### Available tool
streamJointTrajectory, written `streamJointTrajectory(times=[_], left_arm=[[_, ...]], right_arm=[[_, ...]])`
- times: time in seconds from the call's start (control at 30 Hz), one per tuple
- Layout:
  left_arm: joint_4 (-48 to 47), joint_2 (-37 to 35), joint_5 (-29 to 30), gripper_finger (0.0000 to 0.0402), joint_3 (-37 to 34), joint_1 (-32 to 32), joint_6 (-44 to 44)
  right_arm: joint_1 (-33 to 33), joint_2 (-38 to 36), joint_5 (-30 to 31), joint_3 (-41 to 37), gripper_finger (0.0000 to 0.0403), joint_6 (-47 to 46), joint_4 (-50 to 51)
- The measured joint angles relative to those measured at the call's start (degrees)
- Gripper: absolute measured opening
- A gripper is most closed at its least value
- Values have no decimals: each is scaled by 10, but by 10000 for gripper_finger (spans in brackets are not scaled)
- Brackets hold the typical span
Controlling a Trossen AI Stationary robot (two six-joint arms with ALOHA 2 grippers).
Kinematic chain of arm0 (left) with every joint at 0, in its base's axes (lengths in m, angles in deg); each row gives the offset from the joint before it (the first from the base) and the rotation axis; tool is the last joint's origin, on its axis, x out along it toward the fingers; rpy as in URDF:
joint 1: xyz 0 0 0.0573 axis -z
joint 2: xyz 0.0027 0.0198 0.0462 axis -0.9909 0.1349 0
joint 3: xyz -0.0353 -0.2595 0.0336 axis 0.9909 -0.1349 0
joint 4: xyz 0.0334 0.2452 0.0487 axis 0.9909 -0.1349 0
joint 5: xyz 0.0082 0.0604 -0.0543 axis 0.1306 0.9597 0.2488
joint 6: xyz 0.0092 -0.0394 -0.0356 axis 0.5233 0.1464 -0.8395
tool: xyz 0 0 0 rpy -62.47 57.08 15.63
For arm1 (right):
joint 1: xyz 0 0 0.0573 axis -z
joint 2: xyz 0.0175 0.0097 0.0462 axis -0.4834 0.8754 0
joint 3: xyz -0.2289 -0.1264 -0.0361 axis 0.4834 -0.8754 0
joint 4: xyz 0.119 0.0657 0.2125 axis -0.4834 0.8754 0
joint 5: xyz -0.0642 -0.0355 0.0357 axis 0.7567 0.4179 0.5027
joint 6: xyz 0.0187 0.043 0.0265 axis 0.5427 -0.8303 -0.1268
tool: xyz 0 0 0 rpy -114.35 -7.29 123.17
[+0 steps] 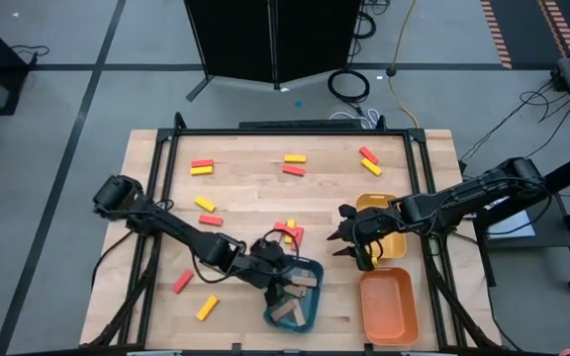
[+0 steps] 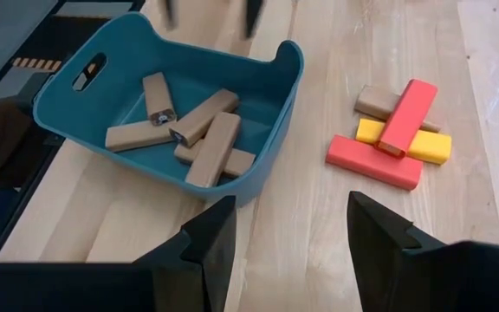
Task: Sort blocks
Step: Put the orange block into the orange bin
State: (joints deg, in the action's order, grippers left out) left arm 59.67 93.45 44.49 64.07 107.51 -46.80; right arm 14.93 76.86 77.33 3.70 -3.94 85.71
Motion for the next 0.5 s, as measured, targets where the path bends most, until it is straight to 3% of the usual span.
streamJointTrajectory(times=[0.5], left_arm=[[-358, -55, 29, 242, 0, -13, -11]], right_arm=[[0, 0, 0, 0, 146, 2, -1]])
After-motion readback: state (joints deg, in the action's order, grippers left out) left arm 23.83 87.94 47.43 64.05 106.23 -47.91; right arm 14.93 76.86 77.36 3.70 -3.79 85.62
